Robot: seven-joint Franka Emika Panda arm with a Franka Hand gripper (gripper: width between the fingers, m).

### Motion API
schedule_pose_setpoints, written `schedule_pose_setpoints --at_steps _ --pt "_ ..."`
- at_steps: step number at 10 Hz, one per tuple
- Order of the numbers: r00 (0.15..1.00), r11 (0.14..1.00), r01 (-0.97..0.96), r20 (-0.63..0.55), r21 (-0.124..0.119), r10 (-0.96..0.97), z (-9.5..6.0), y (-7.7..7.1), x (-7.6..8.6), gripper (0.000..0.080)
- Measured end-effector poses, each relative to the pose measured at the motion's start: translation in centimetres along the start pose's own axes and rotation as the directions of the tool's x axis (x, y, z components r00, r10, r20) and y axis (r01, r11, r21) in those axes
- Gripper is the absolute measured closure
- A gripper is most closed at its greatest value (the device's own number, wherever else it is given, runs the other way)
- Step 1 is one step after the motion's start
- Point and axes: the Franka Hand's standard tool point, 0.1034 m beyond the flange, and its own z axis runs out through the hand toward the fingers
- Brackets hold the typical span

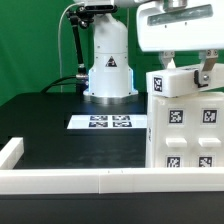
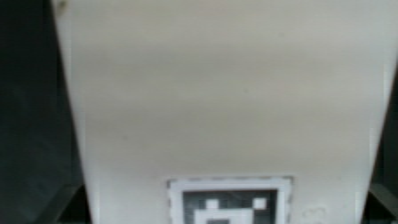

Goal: Assemble cabinet

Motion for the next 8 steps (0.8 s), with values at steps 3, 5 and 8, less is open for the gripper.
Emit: schedule_pose_setpoints --at_steps 3,5,8 --pt "0.980 0.980 -0.201 0.007 -0.003 0.201 0.07 0.09 0.21 0.0236" --pt "0.952 0.952 -0.307 0.020 -0.001 0.307 0.05 -0.05 0.14 0.0236" --pt "0.958 0.959 -0.284 0.034 0.008 0.283 -0.52 -0.34 -0.19 0.0050"
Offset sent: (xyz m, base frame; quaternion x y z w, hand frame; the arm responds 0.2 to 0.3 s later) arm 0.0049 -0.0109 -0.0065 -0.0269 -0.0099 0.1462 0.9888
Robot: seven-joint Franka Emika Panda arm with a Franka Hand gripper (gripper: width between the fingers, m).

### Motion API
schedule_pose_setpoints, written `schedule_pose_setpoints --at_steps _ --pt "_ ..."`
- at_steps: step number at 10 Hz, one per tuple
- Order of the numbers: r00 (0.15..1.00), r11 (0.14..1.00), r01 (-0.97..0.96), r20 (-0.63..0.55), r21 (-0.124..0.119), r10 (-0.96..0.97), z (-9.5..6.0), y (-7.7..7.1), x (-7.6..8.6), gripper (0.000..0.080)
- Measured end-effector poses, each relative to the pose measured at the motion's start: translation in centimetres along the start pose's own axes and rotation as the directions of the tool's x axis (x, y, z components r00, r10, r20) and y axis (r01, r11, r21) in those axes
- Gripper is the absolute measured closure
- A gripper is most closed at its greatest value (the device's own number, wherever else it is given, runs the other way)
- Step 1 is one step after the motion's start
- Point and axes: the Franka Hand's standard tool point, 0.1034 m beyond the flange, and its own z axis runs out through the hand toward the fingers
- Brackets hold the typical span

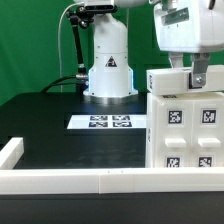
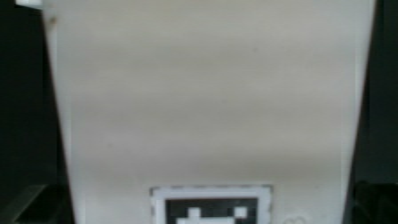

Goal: Assemble cabinet

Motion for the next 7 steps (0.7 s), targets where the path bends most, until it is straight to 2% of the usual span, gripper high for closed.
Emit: schedule_pose_setpoints --at_steps 1,4,7 --pt "1.000 1.000 0.013 0.009 0.011 -0.013 -0.7 -0.2 -0.3 0.0010" --pt "0.998 0.998 0.059 0.015 0.030 -0.059 -1.8 -0.6 -0.9 0.0003" --pt "0.998 0.998 0.063 0.014 0.031 -0.063 -1.6 -0.6 -1.0 0.0003"
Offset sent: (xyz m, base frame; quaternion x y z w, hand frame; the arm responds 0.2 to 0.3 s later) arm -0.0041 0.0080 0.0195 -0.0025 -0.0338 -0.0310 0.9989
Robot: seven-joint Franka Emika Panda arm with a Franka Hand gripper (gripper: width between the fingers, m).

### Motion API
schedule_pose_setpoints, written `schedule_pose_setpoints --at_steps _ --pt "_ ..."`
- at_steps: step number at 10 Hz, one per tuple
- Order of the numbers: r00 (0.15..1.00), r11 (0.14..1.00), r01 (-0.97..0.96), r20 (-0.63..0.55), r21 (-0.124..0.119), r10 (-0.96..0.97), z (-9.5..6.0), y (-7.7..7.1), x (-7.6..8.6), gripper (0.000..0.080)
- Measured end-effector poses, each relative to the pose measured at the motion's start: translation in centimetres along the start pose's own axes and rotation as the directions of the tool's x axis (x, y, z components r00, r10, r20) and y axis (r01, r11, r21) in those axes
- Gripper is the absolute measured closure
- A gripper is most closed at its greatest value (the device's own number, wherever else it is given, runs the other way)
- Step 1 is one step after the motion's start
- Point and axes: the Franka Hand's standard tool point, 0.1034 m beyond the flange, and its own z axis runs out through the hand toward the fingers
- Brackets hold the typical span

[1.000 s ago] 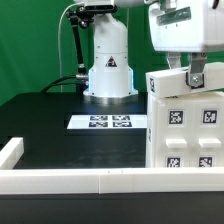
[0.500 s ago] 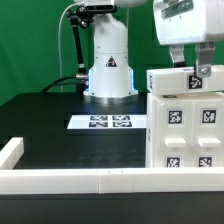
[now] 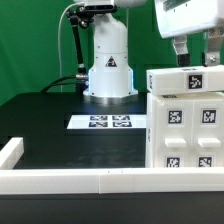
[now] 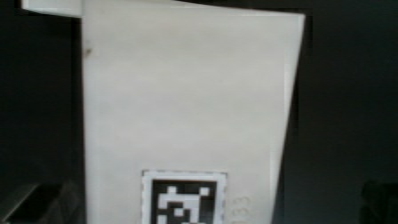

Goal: Assemble cabinet

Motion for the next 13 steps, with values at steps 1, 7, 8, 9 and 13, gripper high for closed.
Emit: schedule_pose_setpoints --at_steps 1,7,8,9,13 --pt "1.000 1.000 0.022 0.000 -0.001 -0.022 0.04 0.02 -0.01 0.0003" --pt "0.931 0.931 0.365 0.007 -0.008 -0.364 -0.26 -0.49 -0.19 0.0003" --pt "0.899 0.899 0.439 0.007 -0.007 -0.439 -0.27 -0.50 -0.15 0.0003" --pt "0.865 0.865 0.502 0.007 -0.007 -0.502 -0.27 -0.51 -0.17 0.0003" --pt "0.657 0.657 0.754 0.007 -0.003 -0.754 -0.34 -0.58 0.04 0.0003"
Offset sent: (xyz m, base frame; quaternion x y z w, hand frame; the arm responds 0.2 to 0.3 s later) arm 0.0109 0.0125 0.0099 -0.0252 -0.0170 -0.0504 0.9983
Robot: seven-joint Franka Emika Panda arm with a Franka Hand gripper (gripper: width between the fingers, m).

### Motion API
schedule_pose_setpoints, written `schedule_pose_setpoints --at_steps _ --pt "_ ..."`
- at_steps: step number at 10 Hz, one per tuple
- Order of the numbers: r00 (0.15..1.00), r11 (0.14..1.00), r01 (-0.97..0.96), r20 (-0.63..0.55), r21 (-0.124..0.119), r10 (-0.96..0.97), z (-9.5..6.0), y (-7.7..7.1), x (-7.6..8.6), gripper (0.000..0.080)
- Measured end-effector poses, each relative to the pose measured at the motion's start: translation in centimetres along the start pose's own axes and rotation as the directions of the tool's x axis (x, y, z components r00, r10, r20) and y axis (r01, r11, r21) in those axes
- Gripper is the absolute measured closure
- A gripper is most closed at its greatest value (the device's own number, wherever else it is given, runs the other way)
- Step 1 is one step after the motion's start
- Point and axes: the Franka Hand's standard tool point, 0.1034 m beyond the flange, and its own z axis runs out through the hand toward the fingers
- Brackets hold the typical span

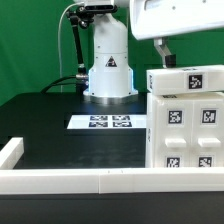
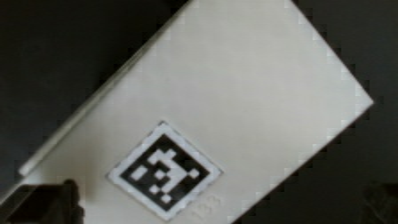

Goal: Assemble cabinet

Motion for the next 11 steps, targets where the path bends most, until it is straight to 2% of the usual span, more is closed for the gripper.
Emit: schedule_pose_setpoints --at_steps 2,4,9,10,11 --pt "0.974 0.974 0.228 -0.002 0.001 -0.228 0.05 -0.08 -0.10 0.0003" --pt "0.872 0.872 0.490 0.003 0.000 -0.490 0.07 0.08 -0.10 0.0003" --pt "0.671 0.671 0.741 0.021 0.001 -0.741 0.26 0.45 -0.18 0.0003" --pt "0.606 0.606 0.796 0.020 0.002 -0.795 0.18 0.44 -0.17 0.0003" --pt "0.482 0.482 0.876 0.015 0.003 -0.876 -0.15 0.25 -0.16 0.0003"
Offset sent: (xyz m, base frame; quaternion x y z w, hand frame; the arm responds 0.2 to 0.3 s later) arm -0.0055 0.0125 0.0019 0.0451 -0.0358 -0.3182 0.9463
